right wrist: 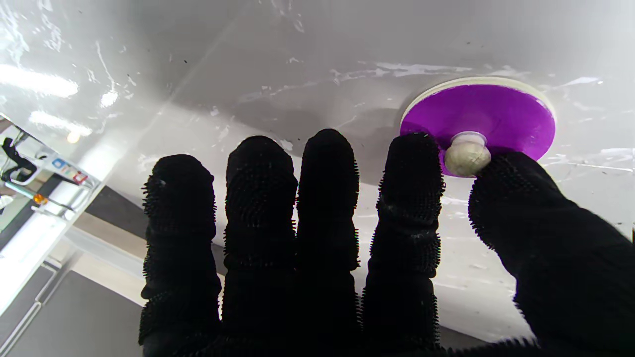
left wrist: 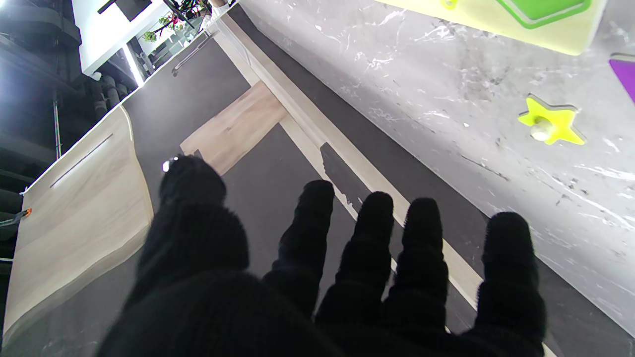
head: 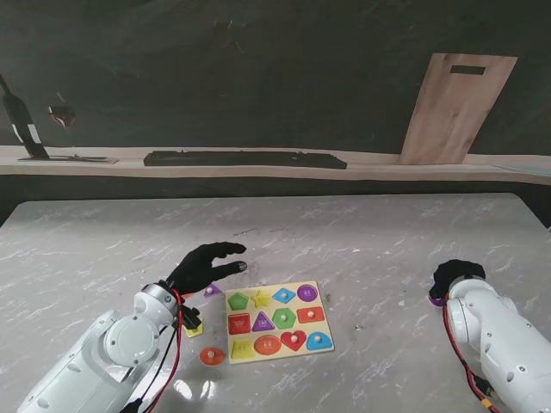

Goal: Fit puzzle pieces into a puzzle board

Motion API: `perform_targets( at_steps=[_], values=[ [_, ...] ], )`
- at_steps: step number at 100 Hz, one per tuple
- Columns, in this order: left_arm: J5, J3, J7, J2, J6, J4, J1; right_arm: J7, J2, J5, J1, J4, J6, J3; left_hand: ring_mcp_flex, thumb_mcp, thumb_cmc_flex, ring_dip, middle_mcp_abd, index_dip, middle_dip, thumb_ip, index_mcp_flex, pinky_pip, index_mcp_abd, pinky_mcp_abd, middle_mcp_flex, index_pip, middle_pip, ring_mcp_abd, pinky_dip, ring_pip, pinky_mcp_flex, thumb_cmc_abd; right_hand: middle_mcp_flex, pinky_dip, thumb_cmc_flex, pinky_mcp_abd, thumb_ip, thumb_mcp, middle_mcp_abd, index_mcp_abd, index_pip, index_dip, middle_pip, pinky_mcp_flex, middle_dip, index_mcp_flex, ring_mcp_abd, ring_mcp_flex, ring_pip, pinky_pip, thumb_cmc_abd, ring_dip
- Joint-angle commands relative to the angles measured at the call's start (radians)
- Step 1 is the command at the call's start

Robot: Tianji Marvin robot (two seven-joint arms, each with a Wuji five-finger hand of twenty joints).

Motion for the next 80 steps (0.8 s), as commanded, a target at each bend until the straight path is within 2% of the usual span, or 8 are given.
perform_targets(
  at_steps=[1, 32, 54, 80],
  values=[
    [-0.003, 0.000, -0.002, -0.001, -0.002, -0.003, 0.002, 0.016, -0.003, -0.007, -0.038, 0.021, -0.001, -0.004, 0.012, -0.009, -0.007, 0.010, -0.002, 0.010, 0.009, 0.034, 0.020, 0.017, -0.020, -0.166, 0.009, -0.004, 0.000, 0.008, -0.002, 0.022, -0.013, 0.031, 0.052, 0.030, 0.063, 0.056, 0.019, -0.049, 0.045, 0.015, 0.018, 0.003, 0.026, 0.011, -0.002, 0.051, 0.034, 0.038, 0.038, 0.045, -0.033, 0.012],
    [-0.005, 0.001, -0.004, -0.001, -0.001, -0.002, 0.001, 0.002, -0.006, 0.010, -0.052, 0.022, 0.006, 0.001, 0.012, -0.009, -0.008, 0.010, -0.002, 0.011, 0.009, 0.033, 0.020, 0.018, -0.022, -0.169, 0.008, -0.004, 0.000, 0.006, -0.002, 0.022, -0.012, 0.032, 0.044, 0.030, 0.075, 0.056, 0.021, -0.047, 0.045, 0.013, 0.008, 0.012, 0.024, 0.006, -0.004, 0.044, 0.035, 0.032, 0.036, 0.043, -0.034, 0.010],
    [-0.004, 0.001, -0.002, -0.001, -0.001, -0.001, 0.000, 0.042, -0.009, 0.016, -0.066, -0.010, 0.021, 0.007, 0.012, -0.009, -0.008, 0.010, -0.004, 0.011, 0.009, 0.033, 0.019, 0.017, -0.021, -0.169, 0.008, -0.004, 0.000, 0.006, -0.002, 0.022, -0.013, 0.032, 0.050, 0.031, 0.123, 0.055, 0.022, -0.030, 0.045, 0.001, 0.023, 0.012, 0.026, 0.009, -0.004, 0.037, 0.034, 0.037, 0.038, 0.045, -0.051, 0.009],
    [-0.005, -0.001, -0.001, -0.001, -0.002, -0.002, 0.002, 0.085, -0.011, 0.059, -0.065, -0.016, 0.048, -0.014, 0.012, -0.010, -0.009, 0.010, -0.003, 0.010, 0.009, 0.033, 0.019, 0.017, -0.022, -0.167, 0.010, -0.004, 0.000, 0.006, -0.001, 0.022, -0.013, 0.032, 0.061, 0.035, 0.168, 0.073, 0.063, 0.068, 0.076, 0.041, 0.035, -0.021, 0.028, 0.028, -0.010, 0.042, 0.043, 0.057, 0.044, 0.053, -0.113, 0.005]
  ],
)
